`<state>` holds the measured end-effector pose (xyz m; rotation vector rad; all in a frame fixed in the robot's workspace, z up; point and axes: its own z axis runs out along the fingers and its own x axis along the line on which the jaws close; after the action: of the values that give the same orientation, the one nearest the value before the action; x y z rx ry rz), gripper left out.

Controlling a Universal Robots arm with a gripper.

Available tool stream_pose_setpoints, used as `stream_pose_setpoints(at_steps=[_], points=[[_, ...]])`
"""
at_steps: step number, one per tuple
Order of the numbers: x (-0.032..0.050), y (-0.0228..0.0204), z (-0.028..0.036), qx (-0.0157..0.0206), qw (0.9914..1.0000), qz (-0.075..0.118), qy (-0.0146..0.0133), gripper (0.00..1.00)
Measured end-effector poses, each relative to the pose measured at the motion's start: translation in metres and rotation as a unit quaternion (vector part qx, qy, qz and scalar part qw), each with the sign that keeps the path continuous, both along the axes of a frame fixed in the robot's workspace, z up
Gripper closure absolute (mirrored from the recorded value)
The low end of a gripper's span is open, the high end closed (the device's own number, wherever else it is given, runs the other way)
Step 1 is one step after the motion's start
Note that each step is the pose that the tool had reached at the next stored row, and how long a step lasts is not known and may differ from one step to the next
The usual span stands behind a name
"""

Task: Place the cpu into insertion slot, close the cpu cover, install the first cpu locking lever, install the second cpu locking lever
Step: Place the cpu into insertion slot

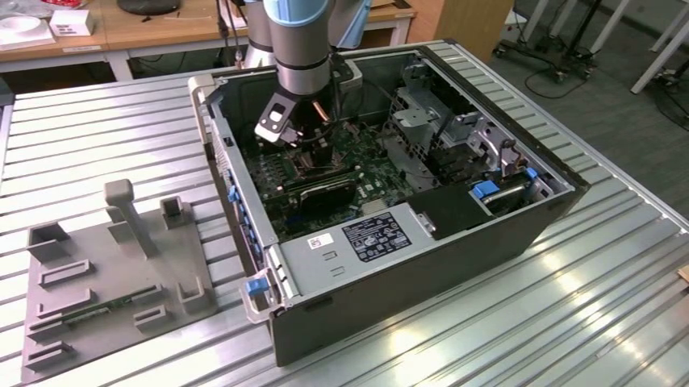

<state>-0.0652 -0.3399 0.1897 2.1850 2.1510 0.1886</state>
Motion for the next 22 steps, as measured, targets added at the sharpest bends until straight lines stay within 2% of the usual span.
stream_pose_setpoints(at_steps=[13, 19, 22], points=[[0.0, 0.0, 0.0, 0.0, 1.0, 0.0, 0.0002, 0.43], [0.0, 0.0, 0.0043, 0.0002, 1.0, 0.0, 0.0002, 0.43], [0.0, 0.0, 0.0044, 0.0001, 1.0, 0.0, 0.0001, 0.43]])
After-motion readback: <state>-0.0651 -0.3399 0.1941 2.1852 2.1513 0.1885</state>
